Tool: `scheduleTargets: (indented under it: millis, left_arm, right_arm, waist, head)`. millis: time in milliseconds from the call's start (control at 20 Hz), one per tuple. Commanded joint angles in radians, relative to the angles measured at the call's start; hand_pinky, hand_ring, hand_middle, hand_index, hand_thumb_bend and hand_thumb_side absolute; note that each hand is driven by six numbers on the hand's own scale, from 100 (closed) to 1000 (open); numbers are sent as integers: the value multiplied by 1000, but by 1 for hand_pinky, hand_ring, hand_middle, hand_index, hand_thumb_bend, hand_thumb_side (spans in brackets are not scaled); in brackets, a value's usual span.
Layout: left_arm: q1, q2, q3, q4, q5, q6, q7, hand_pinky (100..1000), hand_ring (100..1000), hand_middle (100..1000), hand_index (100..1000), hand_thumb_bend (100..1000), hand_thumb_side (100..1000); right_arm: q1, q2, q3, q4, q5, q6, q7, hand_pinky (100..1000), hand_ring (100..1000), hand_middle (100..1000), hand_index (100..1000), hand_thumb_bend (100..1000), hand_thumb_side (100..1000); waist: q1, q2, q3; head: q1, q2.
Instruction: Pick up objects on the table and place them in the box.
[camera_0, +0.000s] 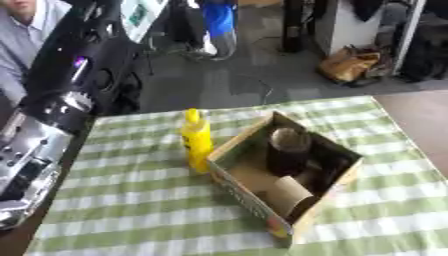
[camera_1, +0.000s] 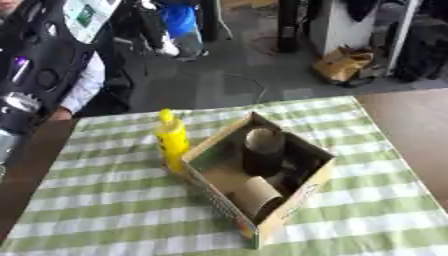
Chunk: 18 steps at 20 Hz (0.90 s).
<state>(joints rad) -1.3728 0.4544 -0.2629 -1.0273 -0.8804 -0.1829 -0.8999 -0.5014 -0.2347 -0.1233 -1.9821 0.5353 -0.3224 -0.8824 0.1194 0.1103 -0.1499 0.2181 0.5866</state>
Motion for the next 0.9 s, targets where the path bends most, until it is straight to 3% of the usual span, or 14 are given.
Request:
scheduleTargets:
  millis: [50, 450, 900]
  left_arm:
    - [-32, -13, 2, 4, -2, -18, -7, 237, 453, 473, 539, 131, 100]
    - [2, -60, 31, 27, 55, -5, -1, 202, 425, 462, 527, 100, 100]
    - [36, -104, 51, 118, 2, 16, 71, 203, 424, 461, 523, 100, 107]
  right_arm:
    - [-18, 2, 4, -18, -3, -25, -16, 831, 810, 630, 529, 100, 1000]
    - [-31, 18, 9, -18, -11, -34, -16, 831, 810, 629, 528, 100, 1000]
    - [-48, 33, 10, -18, -19, -40, -15, 834, 810, 629, 528, 100, 1000]
  waist:
    - [-4, -18, -4]
    - [-2, -8, -33]
    - [-7, 10, -58]
  head:
    - [10, -1]
    - [24, -14]
    - [34, -25]
